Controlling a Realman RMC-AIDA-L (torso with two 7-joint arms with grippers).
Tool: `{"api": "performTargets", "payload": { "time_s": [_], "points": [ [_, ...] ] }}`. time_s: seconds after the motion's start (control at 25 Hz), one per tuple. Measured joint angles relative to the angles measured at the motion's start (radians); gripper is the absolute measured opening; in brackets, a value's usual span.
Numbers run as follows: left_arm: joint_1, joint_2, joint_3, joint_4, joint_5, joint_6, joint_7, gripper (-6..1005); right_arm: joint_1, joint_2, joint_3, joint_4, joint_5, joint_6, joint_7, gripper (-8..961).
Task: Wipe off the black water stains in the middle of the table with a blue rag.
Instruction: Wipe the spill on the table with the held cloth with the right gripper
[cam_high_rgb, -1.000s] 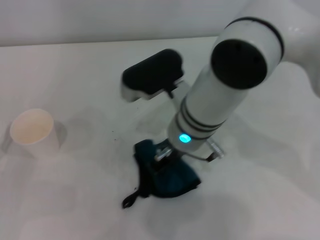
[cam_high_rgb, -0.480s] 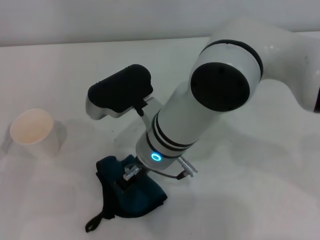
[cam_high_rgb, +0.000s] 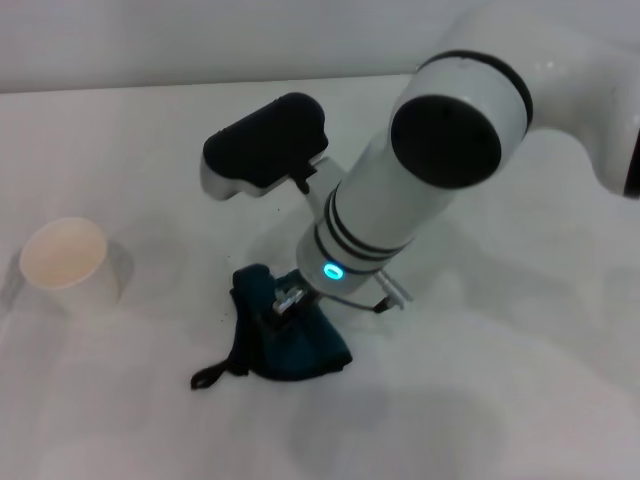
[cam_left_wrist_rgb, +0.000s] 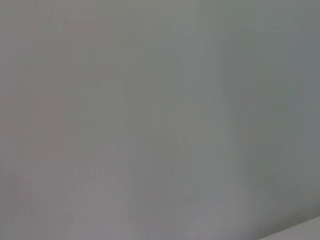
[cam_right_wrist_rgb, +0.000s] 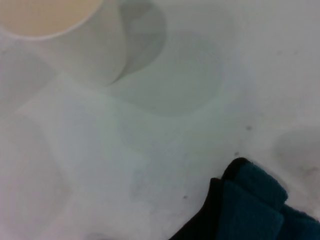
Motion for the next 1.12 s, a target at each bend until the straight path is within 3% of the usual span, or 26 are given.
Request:
{"api": "performTargets", "payload": {
  "time_s": [0.52,0.84,1.12],
  "points": [
    [0.0,0.0,0.0,0.001,-0.004,-0.006,0.0,880,-0.013,-0.002,0.2,0.013,-0.219,0.17,-0.006,83],
    [-0.009,0.0,0.0,0.002,-0.005,-0.026,0.0,880,-0.02,-0.001,0.184,0.019,-0.12,0.101,-0.052,91],
    [-0.022,0.0,0.0,0.003,-0.006,-0.029,0.0,879,-0.014,0.0,0.081,0.027,0.032,0.014,-0.08,98]
  ]
}}
